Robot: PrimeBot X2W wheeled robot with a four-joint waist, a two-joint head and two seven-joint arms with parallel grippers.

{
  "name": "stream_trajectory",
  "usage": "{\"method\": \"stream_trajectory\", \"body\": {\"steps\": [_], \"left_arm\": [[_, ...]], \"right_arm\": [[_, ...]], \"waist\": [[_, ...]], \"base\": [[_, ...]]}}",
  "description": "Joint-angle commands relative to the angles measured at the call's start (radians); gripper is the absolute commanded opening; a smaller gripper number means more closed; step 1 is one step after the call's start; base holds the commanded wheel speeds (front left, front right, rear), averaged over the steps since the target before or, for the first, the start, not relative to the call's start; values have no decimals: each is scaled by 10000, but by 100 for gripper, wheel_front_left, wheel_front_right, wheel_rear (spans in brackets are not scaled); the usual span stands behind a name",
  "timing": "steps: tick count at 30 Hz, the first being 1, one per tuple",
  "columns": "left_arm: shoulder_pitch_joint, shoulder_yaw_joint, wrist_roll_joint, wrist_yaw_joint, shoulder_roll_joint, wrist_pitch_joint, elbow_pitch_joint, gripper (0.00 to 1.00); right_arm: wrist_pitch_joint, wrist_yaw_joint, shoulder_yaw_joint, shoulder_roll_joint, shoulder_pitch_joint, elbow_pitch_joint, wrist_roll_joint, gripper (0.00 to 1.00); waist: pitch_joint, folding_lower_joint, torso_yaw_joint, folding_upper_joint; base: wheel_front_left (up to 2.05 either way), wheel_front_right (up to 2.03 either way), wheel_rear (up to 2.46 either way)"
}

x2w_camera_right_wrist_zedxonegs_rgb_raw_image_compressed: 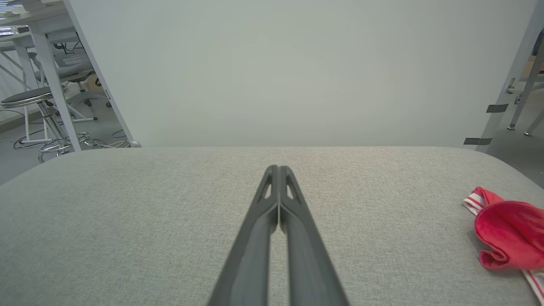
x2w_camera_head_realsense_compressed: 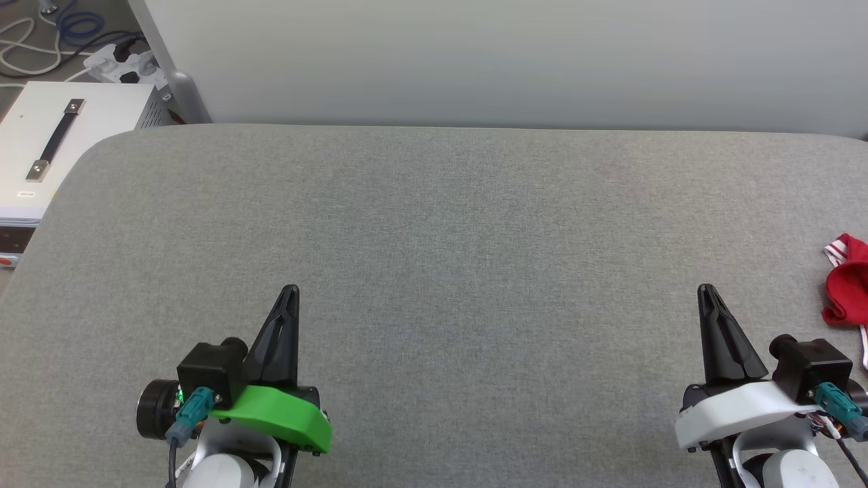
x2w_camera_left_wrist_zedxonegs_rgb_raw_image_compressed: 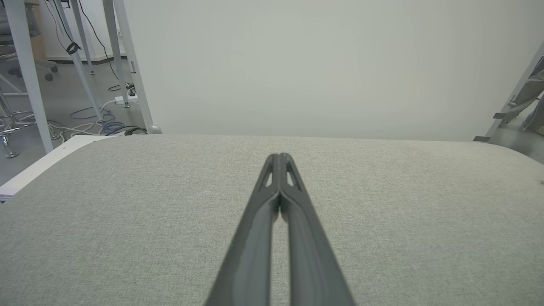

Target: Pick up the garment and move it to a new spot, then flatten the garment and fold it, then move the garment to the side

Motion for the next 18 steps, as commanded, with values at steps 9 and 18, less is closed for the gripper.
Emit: {"method": "stream_trajectory", "body": {"steps": [9, 18], "left_arm": [[158, 153, 282, 179, -114, 203, -82, 0], [184, 240, 466, 268, -146, 381, -141, 0]], "right_arm": [[221, -6, 59, 5, 90, -99, -223, 0], [396, -8, 87, 6, 105, -132, -349, 0]], "waist": [[-61, 0, -75, 0], [-117, 0, -144, 0]], "base": [[0, 0, 0], [0, 0, 0]]}}
